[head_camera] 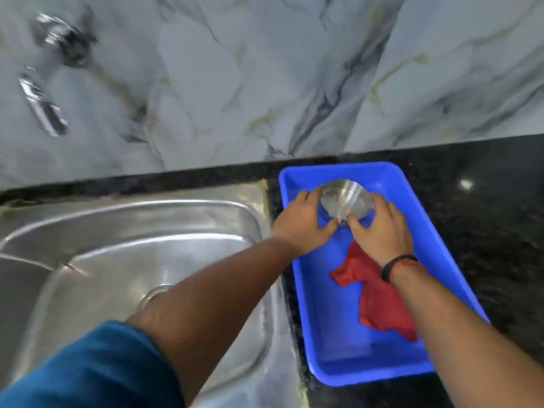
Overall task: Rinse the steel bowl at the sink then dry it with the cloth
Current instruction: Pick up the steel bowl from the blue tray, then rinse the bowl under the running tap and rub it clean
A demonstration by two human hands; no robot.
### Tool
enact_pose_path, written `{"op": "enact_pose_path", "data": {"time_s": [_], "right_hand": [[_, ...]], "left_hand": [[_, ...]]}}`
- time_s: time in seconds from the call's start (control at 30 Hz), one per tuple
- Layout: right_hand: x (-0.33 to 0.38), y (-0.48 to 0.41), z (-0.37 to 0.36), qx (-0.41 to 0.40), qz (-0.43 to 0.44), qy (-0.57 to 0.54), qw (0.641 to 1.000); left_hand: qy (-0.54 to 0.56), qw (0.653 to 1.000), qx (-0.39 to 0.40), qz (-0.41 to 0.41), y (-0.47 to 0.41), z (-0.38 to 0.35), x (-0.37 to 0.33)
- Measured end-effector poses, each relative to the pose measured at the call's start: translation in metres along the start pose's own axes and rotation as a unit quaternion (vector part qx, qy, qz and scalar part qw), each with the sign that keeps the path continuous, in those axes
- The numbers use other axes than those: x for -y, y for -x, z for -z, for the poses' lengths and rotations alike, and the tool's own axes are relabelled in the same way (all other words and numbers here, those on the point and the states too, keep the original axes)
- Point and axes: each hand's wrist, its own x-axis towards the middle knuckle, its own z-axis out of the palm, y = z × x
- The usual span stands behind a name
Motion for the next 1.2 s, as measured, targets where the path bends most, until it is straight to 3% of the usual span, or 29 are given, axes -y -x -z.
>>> {"op": "enact_pose_path", "data": {"time_s": [0.2,0.27,0.4,0.53,0.7,0.83,0.9,1.03,1.2], "right_hand": [[-0.037,-0.031,-0.029,0.036,-0.224,-0.158,0.961],[-0.035,-0.044,-0.038,0.058,-0.258,-0.194,0.945],[-0.027,-0.062,-0.052,0.091,-0.259,-0.165,0.947],[-0.011,-0.06,-0.037,0.05,-0.272,-0.173,0.945],[0.033,-0.056,-0.005,-0.003,-0.184,-0.237,0.954],[0.096,-0.049,0.003,0.058,-0.077,-0.265,0.959],[0.127,-0.042,0.002,0.088,-0.039,-0.254,0.962],[0.192,-0.026,-0.01,0.198,0.016,-0.225,0.954],[0.278,0.0,-0.034,0.288,0.117,-0.138,0.94]], "left_hand": [[0.122,0.977,-0.044,0.169,-0.031,-0.042,-0.017],[0.161,0.96,-0.059,0.223,-0.041,-0.045,-0.014],[0.227,0.931,-0.075,0.275,-0.046,-0.043,-0.008],[0.322,0.895,-0.089,0.295,-0.041,-0.032,0.0],[0.529,0.782,-0.109,0.31,-0.037,0.011,-0.002],[0.747,0.62,-0.021,0.239,-0.02,0.057,0.014],[0.805,0.56,0.023,0.197,-0.007,0.078,0.035],[0.852,0.507,0.077,0.108,0.027,0.125,0.087],[0.885,0.457,0.051,0.071,0.072,0.17,0.146]]}}
